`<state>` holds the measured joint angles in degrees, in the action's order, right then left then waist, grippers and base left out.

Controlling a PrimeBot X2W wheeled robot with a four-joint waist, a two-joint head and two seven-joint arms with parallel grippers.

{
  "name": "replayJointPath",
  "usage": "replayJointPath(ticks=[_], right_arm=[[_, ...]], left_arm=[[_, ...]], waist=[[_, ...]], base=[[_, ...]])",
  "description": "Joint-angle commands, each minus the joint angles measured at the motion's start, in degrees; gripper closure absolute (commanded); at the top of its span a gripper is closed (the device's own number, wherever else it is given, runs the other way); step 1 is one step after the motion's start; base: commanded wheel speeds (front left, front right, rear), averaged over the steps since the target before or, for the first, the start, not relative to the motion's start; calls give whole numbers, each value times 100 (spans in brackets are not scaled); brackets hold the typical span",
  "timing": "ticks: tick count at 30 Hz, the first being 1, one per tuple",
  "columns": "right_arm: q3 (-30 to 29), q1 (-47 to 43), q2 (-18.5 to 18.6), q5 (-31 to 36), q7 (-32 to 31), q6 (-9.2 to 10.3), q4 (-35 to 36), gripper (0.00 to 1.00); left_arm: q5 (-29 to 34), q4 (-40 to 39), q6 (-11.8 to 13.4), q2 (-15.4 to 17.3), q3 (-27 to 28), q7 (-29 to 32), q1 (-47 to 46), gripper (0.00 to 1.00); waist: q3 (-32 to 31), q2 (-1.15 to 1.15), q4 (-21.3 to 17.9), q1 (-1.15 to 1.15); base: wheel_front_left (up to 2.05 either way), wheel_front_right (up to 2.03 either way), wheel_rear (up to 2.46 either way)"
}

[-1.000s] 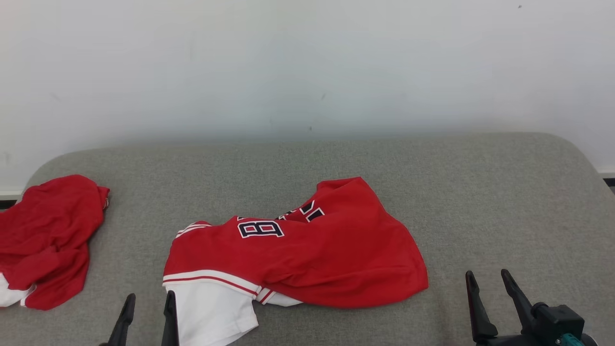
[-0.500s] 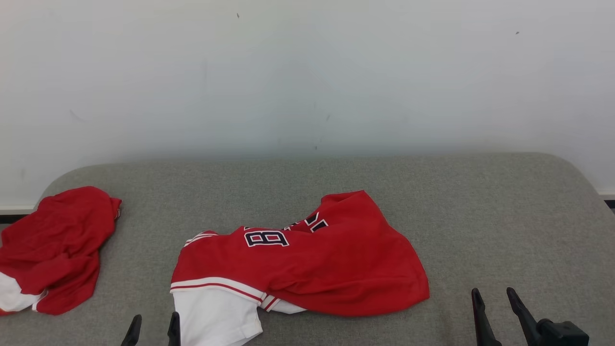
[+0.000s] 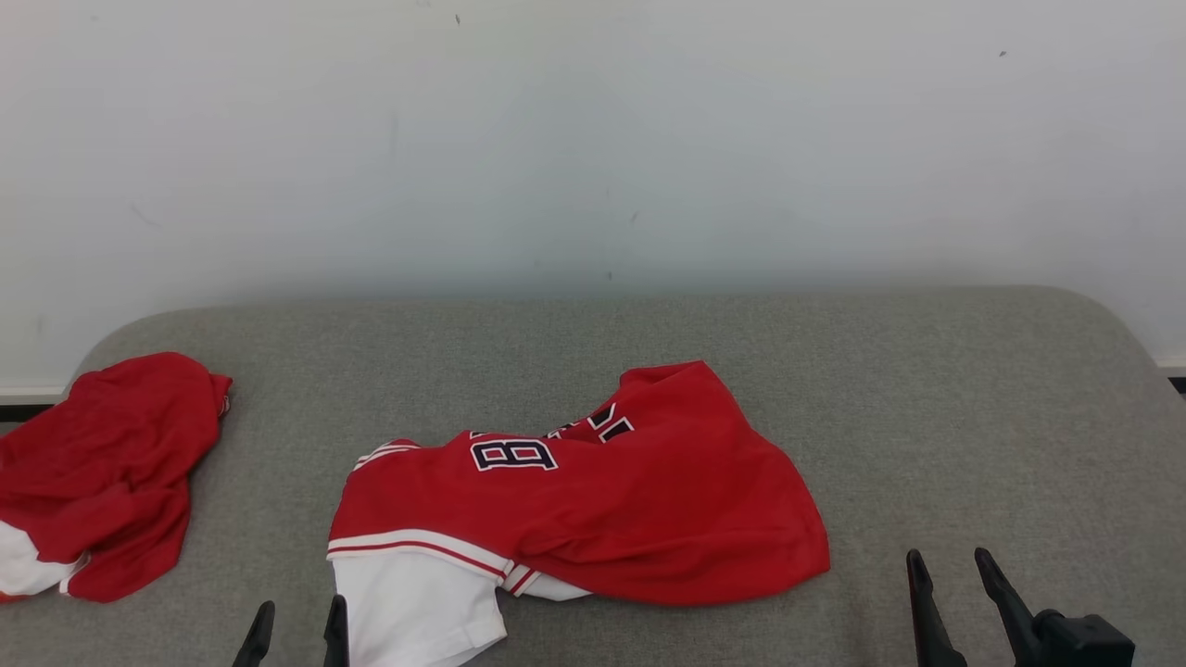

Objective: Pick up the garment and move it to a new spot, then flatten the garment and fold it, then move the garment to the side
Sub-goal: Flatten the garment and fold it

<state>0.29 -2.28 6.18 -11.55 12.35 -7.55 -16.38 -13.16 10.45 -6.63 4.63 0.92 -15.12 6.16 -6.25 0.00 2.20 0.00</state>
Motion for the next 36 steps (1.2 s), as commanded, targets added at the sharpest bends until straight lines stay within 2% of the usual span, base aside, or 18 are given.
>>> replayJointPath(ticks=[1,11,16,20,21,26,31,36], right_arm=[[-1,39,-9,10,-10,13,20,0],[76,290,26,12,-101,13,24,0],[205,713,45,-149,-628,13,-200,0],[238,1262,62,-161,-1372,13,-712,0],[238,1262,62,-161,-1372,13,-712,0],[54,2054,25,-33,-2132,13,-1670,0],[-236,2649,-60,237,-2364,13,-2568,0],[-233,3002,-127,305,-2333,13,-3263,0]], left_arm=[[54,32,-34,-19,20,-4,-70,0],[185,172,-73,-56,-20,-5,-143,0],[241,662,-69,-49,-134,-4,-347,0],[217,1478,-28,-66,-225,110,-737,0],[217,1478,-28,-66,-225,110,-737,0],[123,2336,73,-110,-326,461,-1343,0],[19,2945,215,-142,-422,830,-1772,0],[-105,3358,235,-157,-550,809,-1941,0]], waist=[[19,0,15,0],[127,0,97,0],[268,0,170,0],[447,0,247,0],[447,0,247,0],[728,0,342,0],[983,0,473,0],[1098,0,571,0]], base=[[0,0,0],[0,0,0],[0,0,0],[0,0,0],[0,0,0],[0,0,0],[0,0,0],[0,0,0]])
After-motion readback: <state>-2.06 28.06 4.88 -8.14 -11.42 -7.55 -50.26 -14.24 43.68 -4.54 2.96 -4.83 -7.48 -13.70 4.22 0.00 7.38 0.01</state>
